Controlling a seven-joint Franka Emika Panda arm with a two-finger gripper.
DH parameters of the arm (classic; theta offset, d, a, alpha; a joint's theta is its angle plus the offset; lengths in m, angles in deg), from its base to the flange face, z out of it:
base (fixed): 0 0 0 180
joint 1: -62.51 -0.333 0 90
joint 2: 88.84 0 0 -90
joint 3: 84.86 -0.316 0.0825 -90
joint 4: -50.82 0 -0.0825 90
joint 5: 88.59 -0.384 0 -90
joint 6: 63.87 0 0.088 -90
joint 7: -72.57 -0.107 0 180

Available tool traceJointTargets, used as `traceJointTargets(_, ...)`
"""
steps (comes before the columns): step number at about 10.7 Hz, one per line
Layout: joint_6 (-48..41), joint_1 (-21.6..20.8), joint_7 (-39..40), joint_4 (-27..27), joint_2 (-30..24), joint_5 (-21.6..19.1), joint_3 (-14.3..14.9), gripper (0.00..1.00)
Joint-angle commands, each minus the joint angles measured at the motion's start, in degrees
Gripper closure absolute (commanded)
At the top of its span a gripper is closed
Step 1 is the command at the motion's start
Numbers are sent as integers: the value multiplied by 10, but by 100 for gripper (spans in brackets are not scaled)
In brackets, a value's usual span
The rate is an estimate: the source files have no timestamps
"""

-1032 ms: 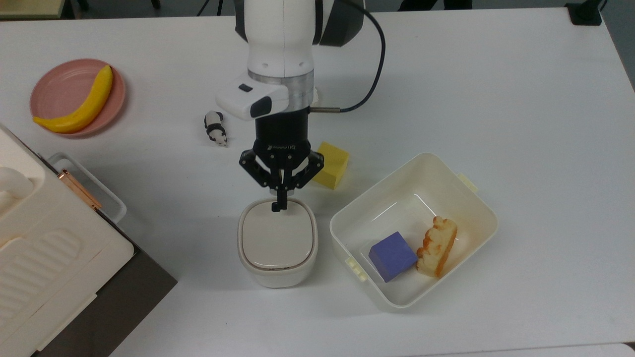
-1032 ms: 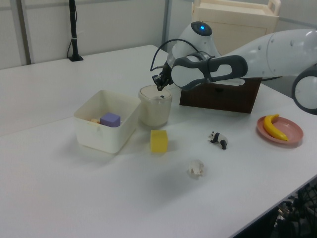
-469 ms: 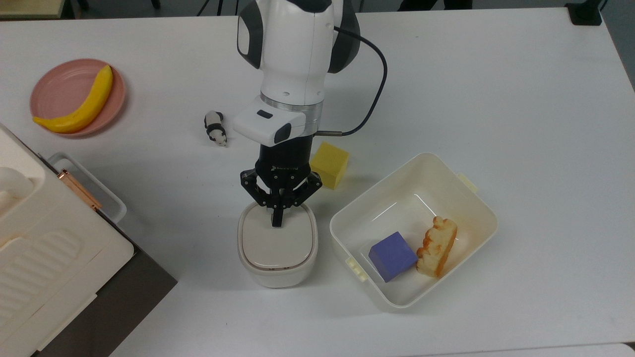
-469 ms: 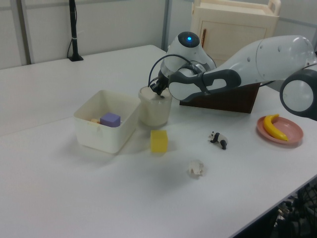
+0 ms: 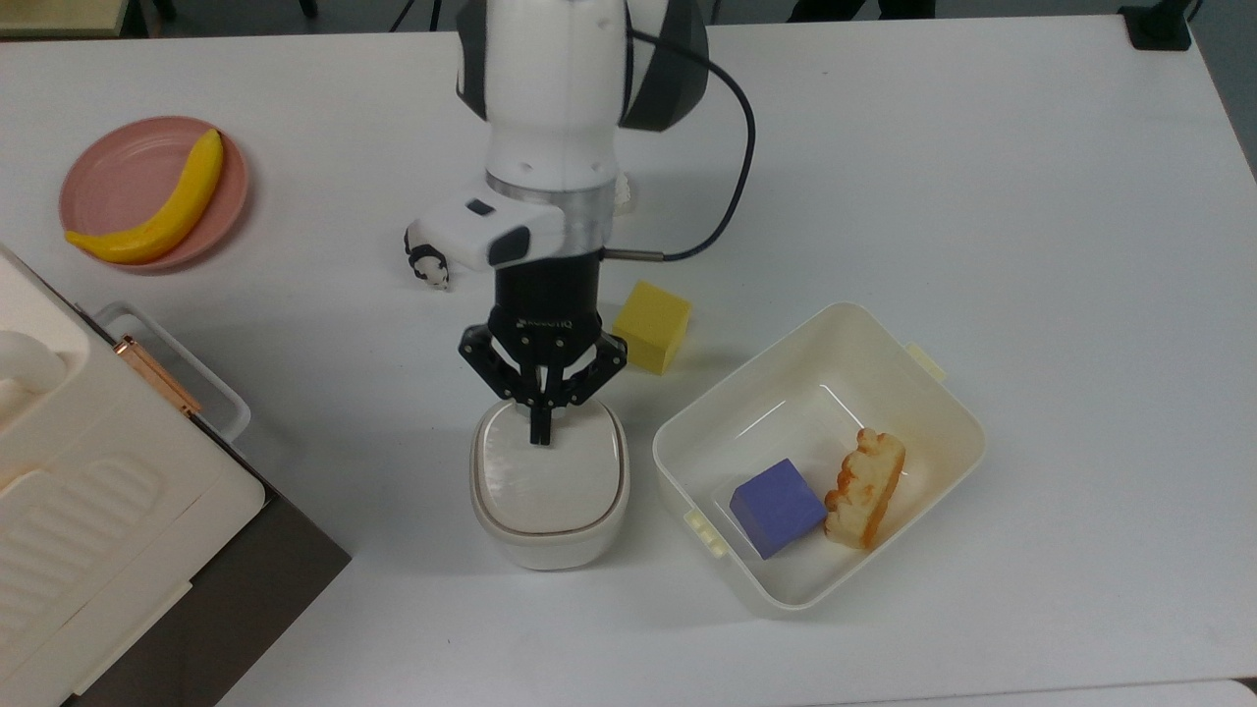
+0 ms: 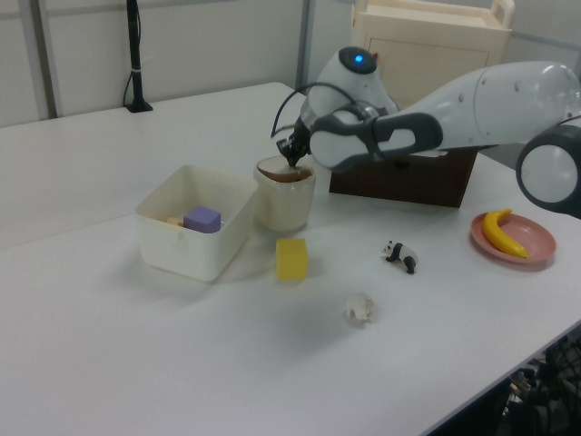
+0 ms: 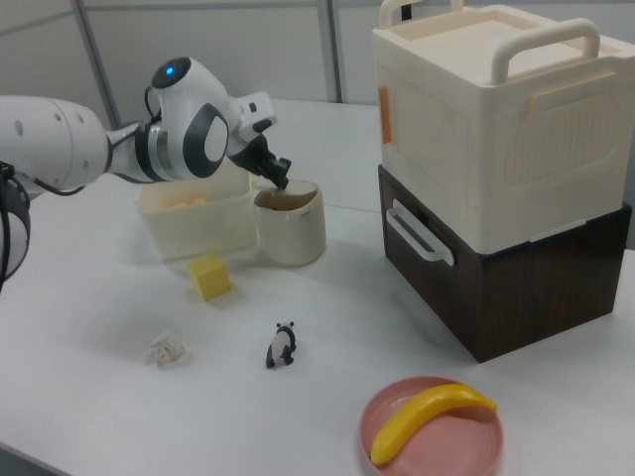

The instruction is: Open the trash can

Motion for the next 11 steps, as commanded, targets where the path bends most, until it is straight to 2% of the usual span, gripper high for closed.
traceJointTargets(1,-85,-10,-23,-41,-89,-42,13,16)
traceJointTargets(2,-157,-11,-23,-41,-109,-41,12,0)
traceJointTargets(5,-335,-12,-4,-72,-171,-42,5,0)
traceJointTargets(9,-412,-11,8,-138,-245,-43,5,0)
traceJointTargets(11,-415,-7,70,-162,-277,-48,11,0)
